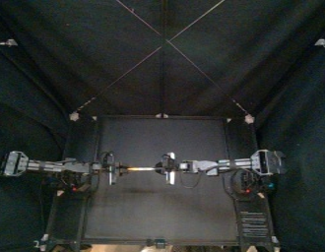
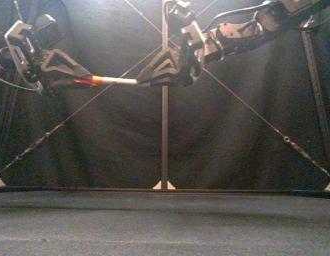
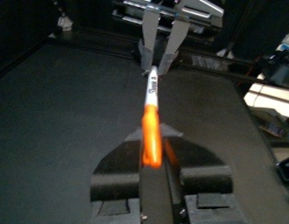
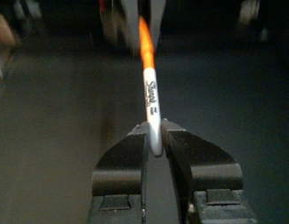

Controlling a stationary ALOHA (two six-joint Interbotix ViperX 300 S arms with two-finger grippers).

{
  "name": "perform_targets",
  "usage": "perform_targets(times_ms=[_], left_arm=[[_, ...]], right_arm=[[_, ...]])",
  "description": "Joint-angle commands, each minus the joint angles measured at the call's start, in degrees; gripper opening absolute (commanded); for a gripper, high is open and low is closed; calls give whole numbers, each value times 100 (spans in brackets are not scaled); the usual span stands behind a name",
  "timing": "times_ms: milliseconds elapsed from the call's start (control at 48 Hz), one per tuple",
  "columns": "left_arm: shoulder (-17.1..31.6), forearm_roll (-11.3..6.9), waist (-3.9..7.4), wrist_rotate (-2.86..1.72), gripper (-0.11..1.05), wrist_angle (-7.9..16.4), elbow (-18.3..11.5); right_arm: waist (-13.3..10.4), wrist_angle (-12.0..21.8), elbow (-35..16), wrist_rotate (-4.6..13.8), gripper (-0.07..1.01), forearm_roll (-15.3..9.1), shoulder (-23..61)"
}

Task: Uncap the pen

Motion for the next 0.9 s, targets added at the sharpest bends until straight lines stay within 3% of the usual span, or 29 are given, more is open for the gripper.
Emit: perform_targets(times_ms=[21, 458, 896], left_arm=[[-70, 18, 0, 18, 38, -35, -26], [-281, 35, 0, 26, 38, -35, 44], [-343, 44, 9, 26, 38, -35, 44]], right_arm=[[-18, -167, 211, 9, 51, 26, -466], [-35, -659, 1107, 9, 51, 123, -1248], [-35, -747, 1204, 0, 51, 114, -1301]])
